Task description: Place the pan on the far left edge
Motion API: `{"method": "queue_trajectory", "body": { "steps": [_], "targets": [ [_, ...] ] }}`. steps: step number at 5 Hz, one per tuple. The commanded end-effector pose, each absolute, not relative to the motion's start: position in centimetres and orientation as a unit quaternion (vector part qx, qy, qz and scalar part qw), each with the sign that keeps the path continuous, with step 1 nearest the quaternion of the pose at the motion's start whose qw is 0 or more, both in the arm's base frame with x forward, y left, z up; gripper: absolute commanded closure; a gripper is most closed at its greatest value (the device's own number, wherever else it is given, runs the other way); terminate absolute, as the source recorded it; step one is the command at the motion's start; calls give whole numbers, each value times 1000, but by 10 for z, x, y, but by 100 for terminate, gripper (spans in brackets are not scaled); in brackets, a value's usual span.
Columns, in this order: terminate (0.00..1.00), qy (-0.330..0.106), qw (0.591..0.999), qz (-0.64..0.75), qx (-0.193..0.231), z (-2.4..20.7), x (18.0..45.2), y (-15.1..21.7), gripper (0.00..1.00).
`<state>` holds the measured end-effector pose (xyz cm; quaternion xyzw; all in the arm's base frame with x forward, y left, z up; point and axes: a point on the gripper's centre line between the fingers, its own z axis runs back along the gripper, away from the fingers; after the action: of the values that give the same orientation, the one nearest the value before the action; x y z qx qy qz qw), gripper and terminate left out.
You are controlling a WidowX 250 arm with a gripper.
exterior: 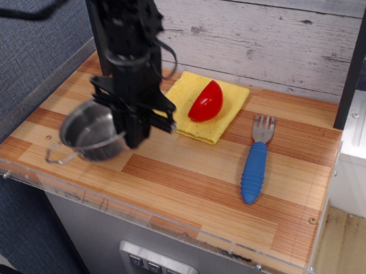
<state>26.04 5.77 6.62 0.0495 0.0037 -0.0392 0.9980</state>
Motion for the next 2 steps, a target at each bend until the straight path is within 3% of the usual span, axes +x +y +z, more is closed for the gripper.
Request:
{"method": "queue_trajectory", "body": {
  "steps": [1,2],
  "targets": [
    [0,-47,997,23,50,105,293,111,100],
    [0,-35,997,44,49,100,301,132,100]
  ]
}}
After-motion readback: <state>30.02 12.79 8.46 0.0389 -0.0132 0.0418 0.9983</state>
